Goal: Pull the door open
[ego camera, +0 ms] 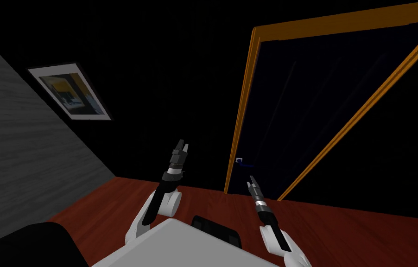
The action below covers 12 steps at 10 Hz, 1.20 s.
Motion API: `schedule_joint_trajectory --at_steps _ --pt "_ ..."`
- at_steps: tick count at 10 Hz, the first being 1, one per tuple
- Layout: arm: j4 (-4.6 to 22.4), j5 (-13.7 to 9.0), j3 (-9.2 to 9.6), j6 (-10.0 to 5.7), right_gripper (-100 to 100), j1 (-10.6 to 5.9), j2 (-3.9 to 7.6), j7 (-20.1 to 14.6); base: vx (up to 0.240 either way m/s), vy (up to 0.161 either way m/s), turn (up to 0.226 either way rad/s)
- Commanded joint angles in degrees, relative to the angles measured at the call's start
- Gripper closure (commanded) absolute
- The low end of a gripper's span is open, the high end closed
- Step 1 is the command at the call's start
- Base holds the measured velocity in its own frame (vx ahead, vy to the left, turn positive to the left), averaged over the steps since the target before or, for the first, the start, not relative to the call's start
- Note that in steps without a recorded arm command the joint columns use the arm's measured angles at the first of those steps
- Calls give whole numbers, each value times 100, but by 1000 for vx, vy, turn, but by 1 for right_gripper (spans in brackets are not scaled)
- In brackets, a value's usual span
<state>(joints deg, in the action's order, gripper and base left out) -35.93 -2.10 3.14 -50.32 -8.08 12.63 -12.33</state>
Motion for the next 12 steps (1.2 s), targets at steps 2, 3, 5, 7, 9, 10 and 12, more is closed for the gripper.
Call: schedule_joint_trajectory --at_steps 2,3,5,7,9,10,12 --pt "212 0 21 -6 -100 -66 29 -15 28 -114 89" --pt "287 -1 26 -17 -100 -93 35 -18 21 -46 28" --pt "481 -2 38 -43 -100 -163 52 -26 20 -41 81" --pt "630 -3 48 -64 -100 -218 65 -32 21 -55 63" --pt "606 -44 -9 -135 -100 -113 175 -114 67 8 78" --pt "606 -44 -9 -135 -100 -113 175 -114 150 84 90" --pt "693 -117 -102 -288 -100 14 356 -245 182 70 161"
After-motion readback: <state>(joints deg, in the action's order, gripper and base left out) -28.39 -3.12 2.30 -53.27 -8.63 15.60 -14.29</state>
